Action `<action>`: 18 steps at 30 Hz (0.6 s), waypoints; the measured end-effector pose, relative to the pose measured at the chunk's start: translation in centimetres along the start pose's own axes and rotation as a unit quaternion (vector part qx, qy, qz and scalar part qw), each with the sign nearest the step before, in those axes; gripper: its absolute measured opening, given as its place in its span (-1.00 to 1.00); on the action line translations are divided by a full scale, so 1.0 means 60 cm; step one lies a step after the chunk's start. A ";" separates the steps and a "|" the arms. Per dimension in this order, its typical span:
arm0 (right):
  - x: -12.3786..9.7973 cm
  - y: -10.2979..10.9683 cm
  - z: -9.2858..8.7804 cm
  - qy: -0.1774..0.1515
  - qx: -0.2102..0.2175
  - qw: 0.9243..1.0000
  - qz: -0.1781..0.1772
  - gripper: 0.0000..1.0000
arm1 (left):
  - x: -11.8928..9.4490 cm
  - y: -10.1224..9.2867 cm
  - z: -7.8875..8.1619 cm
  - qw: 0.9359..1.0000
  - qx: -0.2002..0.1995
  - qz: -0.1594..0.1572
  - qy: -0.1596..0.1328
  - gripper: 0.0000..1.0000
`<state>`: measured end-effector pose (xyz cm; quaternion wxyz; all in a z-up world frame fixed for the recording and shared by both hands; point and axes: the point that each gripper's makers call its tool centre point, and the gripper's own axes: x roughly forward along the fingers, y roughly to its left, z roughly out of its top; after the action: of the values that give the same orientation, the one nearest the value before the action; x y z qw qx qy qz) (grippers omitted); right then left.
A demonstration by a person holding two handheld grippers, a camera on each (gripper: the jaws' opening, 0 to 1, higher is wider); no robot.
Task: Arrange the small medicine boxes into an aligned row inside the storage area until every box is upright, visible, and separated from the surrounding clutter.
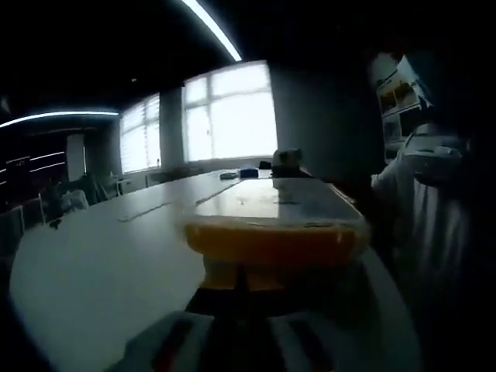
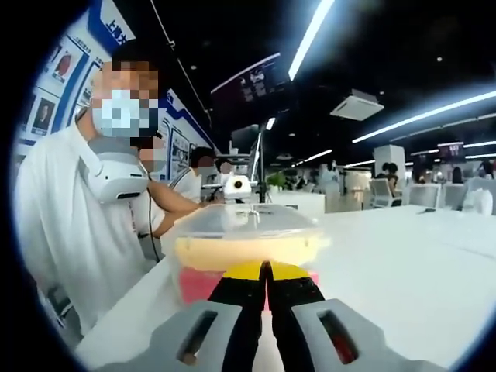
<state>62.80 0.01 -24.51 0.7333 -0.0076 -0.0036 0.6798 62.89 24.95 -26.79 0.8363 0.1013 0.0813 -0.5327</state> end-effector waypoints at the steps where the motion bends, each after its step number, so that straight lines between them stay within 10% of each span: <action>1: 0.000 0.001 0.001 -0.001 0.001 1.000 0.000 -1.00 | 0.000 0.000 0.000 1.000 0.003 0.000 0.001 -1.00; 11: -0.015 -0.009 0.003 -0.004 0.007 1.000 -0.021 -1.00 | -0.009 0.006 -0.005 1.000 -0.006 0.021 -0.015 -1.00; 18: -0.010 0.054 0.015 0.004 -0.011 1.000 -0.007 -1.00 | -0.018 -0.020 0.001 1.000 -0.005 -0.005 -0.017 -1.00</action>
<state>59.48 -0.36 -23.67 0.7382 -0.0186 -0.0077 0.6743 61.37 25.40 -26.58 0.8356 0.0882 0.0704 -0.5377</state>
